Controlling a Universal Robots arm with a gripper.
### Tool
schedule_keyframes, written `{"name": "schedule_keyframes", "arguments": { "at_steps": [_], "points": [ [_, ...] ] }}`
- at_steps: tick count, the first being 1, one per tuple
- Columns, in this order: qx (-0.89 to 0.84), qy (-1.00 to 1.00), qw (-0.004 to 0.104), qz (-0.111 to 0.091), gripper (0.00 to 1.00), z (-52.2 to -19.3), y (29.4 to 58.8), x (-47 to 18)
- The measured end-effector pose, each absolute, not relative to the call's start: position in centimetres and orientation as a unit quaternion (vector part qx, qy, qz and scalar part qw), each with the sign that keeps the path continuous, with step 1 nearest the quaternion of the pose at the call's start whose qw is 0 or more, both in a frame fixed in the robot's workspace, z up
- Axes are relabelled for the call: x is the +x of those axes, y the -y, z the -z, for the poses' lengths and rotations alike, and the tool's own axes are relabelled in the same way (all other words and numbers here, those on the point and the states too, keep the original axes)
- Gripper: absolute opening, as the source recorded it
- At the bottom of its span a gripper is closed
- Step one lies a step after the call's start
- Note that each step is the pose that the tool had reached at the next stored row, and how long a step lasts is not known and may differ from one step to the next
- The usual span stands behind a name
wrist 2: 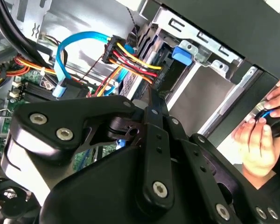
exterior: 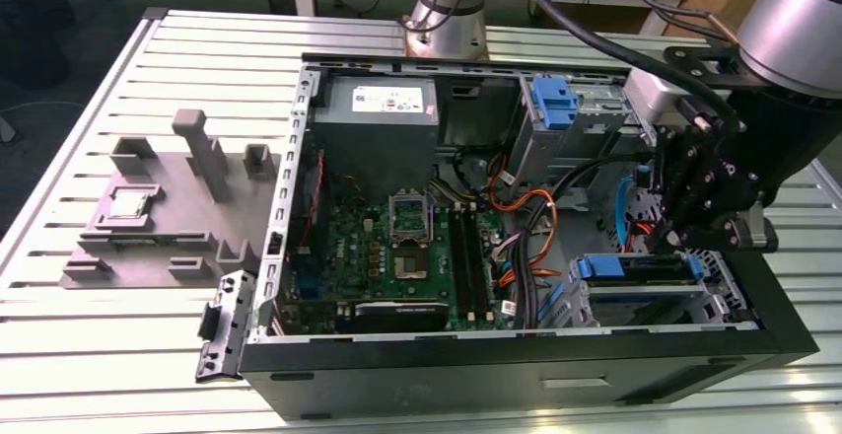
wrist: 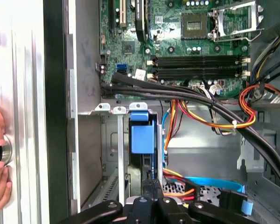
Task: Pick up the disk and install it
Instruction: 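Insert the first disk wire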
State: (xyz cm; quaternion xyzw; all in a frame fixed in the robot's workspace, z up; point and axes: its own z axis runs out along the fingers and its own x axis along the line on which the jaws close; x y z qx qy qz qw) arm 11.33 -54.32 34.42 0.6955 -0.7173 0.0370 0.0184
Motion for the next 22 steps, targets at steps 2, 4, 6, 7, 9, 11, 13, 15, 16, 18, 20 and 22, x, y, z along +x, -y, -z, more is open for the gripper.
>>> {"name": "schedule_keyframes", "arguments": {
  "at_steps": [2, 4, 6, 7, 9, 11, 13, 15, 16, 18, 20, 22],
  "points": [
    [0.696, 0.717, 0.018, -0.037, 0.11, -34.4, 54.3, 11.3],
    [0.696, 0.717, 0.019, -0.037, 0.11, -34.5, 54.3, 11.3],
    [0.695, 0.717, 0.018, -0.037, 0.11, -34.9, 54.3, 11.3],
    [0.695, 0.717, 0.018, -0.037, 0.11, -35.1, 54.3, 11.3],
    [0.696, 0.717, 0.018, -0.037, 0.11, -35.6, 54.3, 11.3],
    [0.696, 0.717, 0.018, -0.037, 0.11, -36.1, 54.3, 11.2],
    [0.695, 0.717, 0.018, -0.037, 0.11, -36.6, 54.3, 11.2],
    [0.695, 0.717, 0.018, -0.037, 0.11, -36.9, 54.3, 11.2],
    [0.695, 0.717, 0.018, -0.037, 0.11, -37.0, 54.3, 11.2],
    [0.695, 0.717, 0.018, -0.037, 0.11, -37.0, 54.2, 11.2],
    [0.695, 0.717, 0.018, -0.037, 0.11, -37.0, 54.2, 11.2],
    [0.695, 0.717, 0.018, -0.037, 0.11, -37.0, 54.2, 11.1]
  ]
}}
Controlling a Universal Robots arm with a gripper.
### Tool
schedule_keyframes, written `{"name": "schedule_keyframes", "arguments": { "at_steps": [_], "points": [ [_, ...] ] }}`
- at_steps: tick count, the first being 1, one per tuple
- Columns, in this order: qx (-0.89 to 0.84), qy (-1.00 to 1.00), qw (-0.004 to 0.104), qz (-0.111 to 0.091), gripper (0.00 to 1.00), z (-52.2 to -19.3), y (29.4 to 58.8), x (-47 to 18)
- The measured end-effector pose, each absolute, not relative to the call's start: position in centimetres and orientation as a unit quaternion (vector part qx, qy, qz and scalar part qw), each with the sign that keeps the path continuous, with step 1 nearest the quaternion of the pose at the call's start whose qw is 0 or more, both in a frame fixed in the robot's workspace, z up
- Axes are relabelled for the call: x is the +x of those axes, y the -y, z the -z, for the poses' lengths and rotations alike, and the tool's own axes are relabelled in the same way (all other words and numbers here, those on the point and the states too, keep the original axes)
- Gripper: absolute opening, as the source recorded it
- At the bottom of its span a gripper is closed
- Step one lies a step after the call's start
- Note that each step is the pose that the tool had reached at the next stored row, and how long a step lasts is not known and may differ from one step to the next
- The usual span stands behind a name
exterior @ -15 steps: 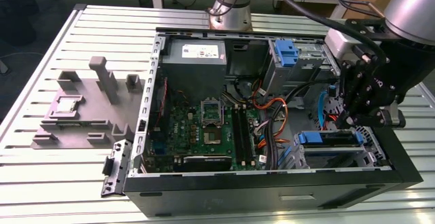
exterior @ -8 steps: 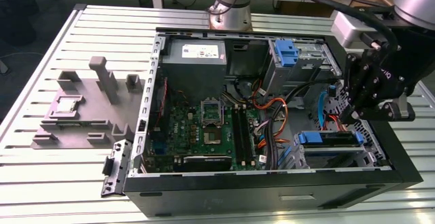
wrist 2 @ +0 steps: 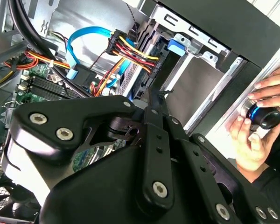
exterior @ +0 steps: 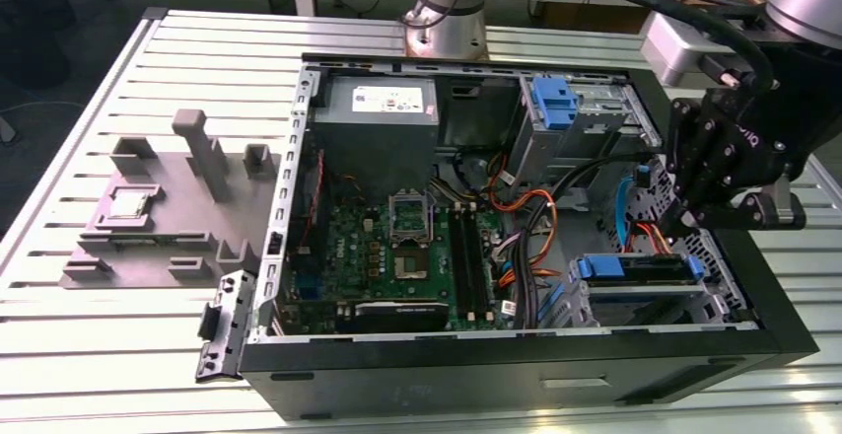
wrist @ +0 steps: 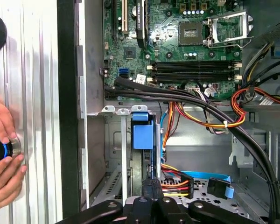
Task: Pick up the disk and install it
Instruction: 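Insert the first disk wire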
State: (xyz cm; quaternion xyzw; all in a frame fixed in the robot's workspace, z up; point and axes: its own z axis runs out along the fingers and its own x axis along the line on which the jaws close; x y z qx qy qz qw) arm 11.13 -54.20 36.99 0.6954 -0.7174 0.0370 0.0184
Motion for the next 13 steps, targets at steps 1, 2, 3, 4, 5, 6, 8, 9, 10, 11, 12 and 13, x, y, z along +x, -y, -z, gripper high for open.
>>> {"name": "schedule_keyframes", "arguments": {
  "at_steps": [1, 2, 3, 4, 5, 6, 8, 9, 10, 11, 12, 13],
  "points": [
    [0.695, 0.717, 0.018, -0.037, 0.11, -37.0, 54.2, 11.1],
    [0.695, 0.717, 0.018, -0.037, 0.11, -36.99, 54.2, 11.09],
    [0.695, 0.717, 0.018, -0.037, 0.11, -36.99, 54.2, 11.09],
    [0.695, 0.717, 0.018, -0.037, 0.11, -36.99, 54.2, 11.08],
    [0.695, 0.717, 0.018, -0.037, 0.11, -36.99, 54.2, 11.07],
    [0.695, 0.717, 0.018, -0.037, 0.11, -37.0, 54.2, 11.06],
    [0.695, 0.717, 0.018, -0.037, 0.11, -36.99, 54.2, 11.04],
    [0.695, 0.717, 0.018, -0.037, 0.11, -36.99, 54.2, 11.04],
    [0.695, 0.717, 0.018, -0.037, 0.11, -36.99, 54.19, 11.03],
    [0.695, 0.717, 0.018, -0.037, 0.11, -36.99, 54.15, 11.03],
    [0.695, 0.717, 0.018, -0.037, 0.11, -37.0, 54.08, 11.04],
    [0.695, 0.718, 0.019, -0.037, 0.11, -37.0, 53.98, 11.03]
  ]
}}
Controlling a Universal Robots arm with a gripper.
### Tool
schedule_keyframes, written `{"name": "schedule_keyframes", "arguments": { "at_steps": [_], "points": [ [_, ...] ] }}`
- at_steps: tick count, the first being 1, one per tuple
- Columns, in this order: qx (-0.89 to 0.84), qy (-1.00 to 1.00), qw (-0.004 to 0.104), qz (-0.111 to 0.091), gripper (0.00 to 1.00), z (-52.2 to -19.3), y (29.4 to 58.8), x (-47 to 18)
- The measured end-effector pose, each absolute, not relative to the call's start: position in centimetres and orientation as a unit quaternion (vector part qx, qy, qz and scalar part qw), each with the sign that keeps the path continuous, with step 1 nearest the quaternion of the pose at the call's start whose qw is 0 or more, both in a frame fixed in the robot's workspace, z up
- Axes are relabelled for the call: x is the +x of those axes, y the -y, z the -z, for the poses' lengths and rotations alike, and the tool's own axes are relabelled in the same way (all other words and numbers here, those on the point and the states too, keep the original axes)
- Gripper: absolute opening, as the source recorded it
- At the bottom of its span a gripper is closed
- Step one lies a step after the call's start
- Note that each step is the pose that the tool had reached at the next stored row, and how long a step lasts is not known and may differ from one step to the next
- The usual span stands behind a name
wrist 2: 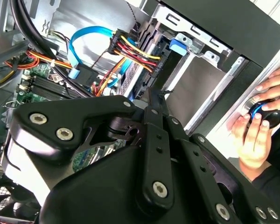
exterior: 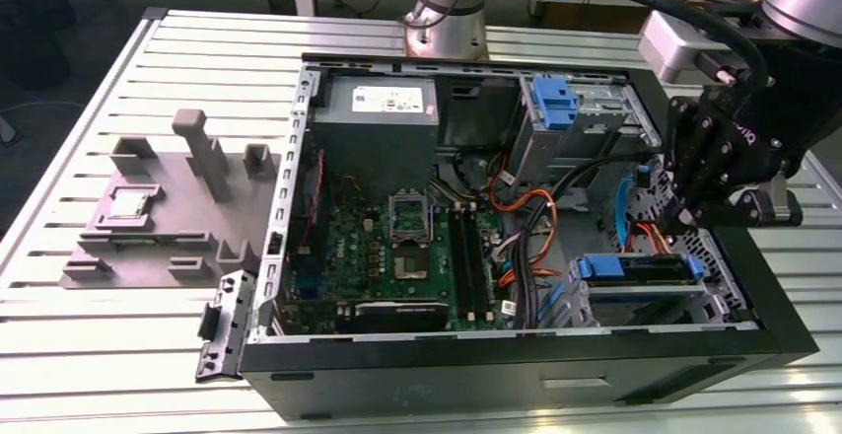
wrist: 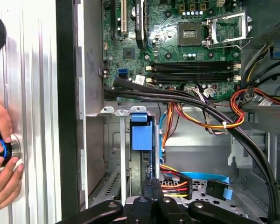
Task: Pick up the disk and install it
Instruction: 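Insert the first disk wire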
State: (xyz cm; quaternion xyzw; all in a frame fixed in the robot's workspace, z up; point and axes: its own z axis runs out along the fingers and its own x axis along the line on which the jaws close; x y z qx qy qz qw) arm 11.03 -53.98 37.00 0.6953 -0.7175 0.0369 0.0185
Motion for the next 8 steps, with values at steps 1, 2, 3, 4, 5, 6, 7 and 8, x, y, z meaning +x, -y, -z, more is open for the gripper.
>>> {"name": "schedule_keyframes", "arguments": {
  "at_steps": [1, 2, 3, 4, 5, 6, 7, 8],
  "points": [
    [0.695, 0.718, 0.018, -0.037, 0.11, -37.0, 53.8, 11.0],
    [0.695, 0.718, 0.019, -0.037, 0.11, -37.0, 53.6, 11.0],
    [0.695, 0.718, 0.019, -0.037, 0.11, -37.0, 53.4, 11.0],
    [0.695, 0.718, 0.019, -0.037, 0.11, -37.0, 53.2, 11.0],
    [0.695, 0.718, 0.019, -0.037, 0.11, -37.0, 53.0, 11.0],
    [0.695, 0.718, 0.019, -0.037, 0.11, -37.0, 52.8, 11.0],
    [0.695, 0.718, 0.019, -0.037, 0.11, -37.1, 52.7, 11.0],
    [0.695, 0.718, 0.019, -0.037, 0.11, -37.1, 52.5, 11.0]
  ]
}}
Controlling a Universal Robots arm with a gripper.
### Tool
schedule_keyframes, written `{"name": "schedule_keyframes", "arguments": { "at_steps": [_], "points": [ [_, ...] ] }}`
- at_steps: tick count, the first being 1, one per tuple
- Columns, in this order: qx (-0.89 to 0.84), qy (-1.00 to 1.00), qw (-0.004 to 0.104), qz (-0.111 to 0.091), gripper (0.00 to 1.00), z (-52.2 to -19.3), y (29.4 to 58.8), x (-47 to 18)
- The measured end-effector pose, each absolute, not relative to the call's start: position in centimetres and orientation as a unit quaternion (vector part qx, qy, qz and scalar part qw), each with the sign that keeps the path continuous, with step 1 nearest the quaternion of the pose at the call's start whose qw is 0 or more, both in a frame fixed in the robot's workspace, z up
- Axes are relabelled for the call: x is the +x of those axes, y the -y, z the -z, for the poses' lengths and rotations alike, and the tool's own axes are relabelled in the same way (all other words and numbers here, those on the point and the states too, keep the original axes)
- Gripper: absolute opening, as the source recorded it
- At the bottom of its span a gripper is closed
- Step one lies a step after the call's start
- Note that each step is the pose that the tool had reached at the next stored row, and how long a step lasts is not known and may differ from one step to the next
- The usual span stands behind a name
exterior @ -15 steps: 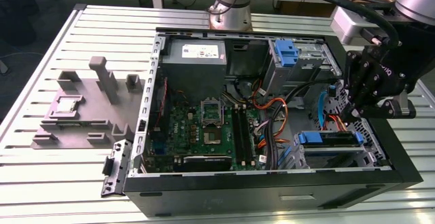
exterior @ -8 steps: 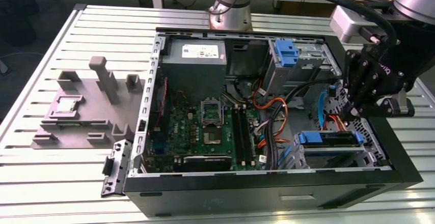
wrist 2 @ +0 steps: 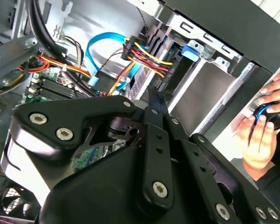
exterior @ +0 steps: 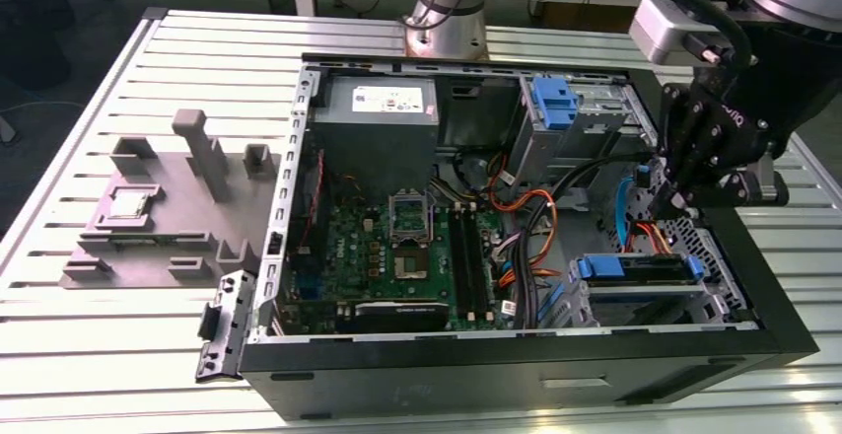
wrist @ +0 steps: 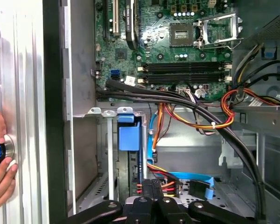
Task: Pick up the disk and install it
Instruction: 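Insert the first disk wire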
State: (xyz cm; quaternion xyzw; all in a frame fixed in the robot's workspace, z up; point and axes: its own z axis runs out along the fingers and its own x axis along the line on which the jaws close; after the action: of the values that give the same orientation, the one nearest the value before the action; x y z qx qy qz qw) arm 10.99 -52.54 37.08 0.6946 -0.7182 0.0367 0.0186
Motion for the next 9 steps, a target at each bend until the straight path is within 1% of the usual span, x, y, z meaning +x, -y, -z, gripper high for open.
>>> {"name": "schedule_keyframes", "arguments": {
  "at_steps": [9],
  "points": [
    [0.693, 0.719, 0.019, -0.037, 0.11, -37.82, 51.92, 10.85]
  ]
}}
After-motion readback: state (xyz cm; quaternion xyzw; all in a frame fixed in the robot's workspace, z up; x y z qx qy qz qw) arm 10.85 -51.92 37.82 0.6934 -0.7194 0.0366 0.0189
